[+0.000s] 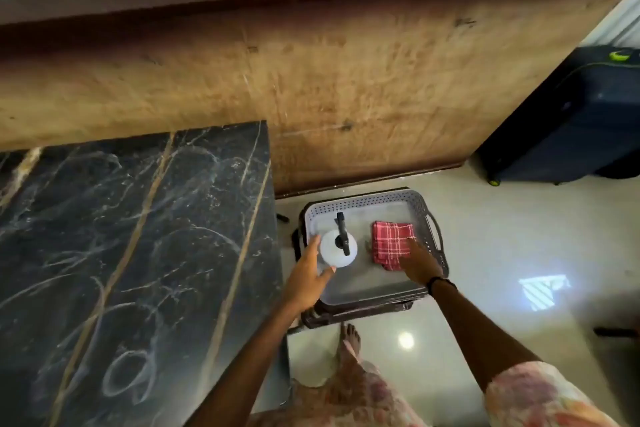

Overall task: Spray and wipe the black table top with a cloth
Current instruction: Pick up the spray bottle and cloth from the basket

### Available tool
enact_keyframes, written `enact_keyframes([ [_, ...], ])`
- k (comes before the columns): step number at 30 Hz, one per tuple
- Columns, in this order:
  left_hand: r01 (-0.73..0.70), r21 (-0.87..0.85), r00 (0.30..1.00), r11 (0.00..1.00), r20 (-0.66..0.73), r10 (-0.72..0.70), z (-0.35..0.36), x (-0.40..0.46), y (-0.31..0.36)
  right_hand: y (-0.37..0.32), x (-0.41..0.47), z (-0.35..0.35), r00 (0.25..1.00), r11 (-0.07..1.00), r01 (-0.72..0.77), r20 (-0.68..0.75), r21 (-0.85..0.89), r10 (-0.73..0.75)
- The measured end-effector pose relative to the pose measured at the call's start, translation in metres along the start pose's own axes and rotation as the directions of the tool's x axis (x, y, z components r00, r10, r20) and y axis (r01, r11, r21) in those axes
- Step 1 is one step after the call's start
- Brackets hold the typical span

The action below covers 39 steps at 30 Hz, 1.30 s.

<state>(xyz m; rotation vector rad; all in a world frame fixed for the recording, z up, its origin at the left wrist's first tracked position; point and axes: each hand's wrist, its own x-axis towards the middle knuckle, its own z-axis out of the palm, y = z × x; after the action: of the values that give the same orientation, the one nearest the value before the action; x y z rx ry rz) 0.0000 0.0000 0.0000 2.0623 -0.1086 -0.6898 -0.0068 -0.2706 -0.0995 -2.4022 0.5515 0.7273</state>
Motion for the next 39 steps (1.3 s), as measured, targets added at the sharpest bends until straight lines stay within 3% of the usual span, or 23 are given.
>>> enact_keyframes([
  [7,0.134,0.018,0.985,0.991,-0.116,-0.131,0.038,0.066,-0.010,0.013,0.045,-0.010,0.978,0.974,-0.190,-0.062,0.124,0.198],
  [11,0.127,0.052,0.986,0.991,-0.117,-0.120,0.048,0.088,-0.015,0.022,0.064,0.000,0.951,0.927,-0.295,-0.027,0.229,0.309],
  [16,0.102,0.015,0.979,0.995,-0.179,-0.098,0.053,0.097,-0.009,0.024,0.070,0.005,0.939,0.903,-0.318,-0.032,0.289,0.341],
  [19,0.127,0.103,0.964,0.987,-0.247,-0.098,0.057,0.100,-0.006,0.039,0.081,0.014,0.958,0.891,-0.260,-0.014,0.373,0.285],
  [26,0.140,0.054,0.942,0.989,-0.314,-0.116,0.056,0.079,0.011,0.003,0.027,-0.019,0.993,0.799,-0.115,0.047,0.590,0.108],
  [30,0.108,0.060,0.920,0.992,-0.385,-0.077,0.031,0.040,0.030,-0.024,-0.018,-0.042,0.998,0.757,0.015,-0.053,0.653,0.025],
  [35,-0.062,-0.167,0.897,0.984,-0.441,-0.018,-0.019,-0.052,0.044,-0.081,-0.096,-0.059,0.983,0.675,0.169,-0.170,0.718,-0.064],
  [39,-0.220,-0.330,0.832,0.918,-0.555,0.000,-0.065,-0.138,0.034,-0.134,-0.154,-0.040,0.972,0.643,0.233,-0.160,0.729,-0.171],
])
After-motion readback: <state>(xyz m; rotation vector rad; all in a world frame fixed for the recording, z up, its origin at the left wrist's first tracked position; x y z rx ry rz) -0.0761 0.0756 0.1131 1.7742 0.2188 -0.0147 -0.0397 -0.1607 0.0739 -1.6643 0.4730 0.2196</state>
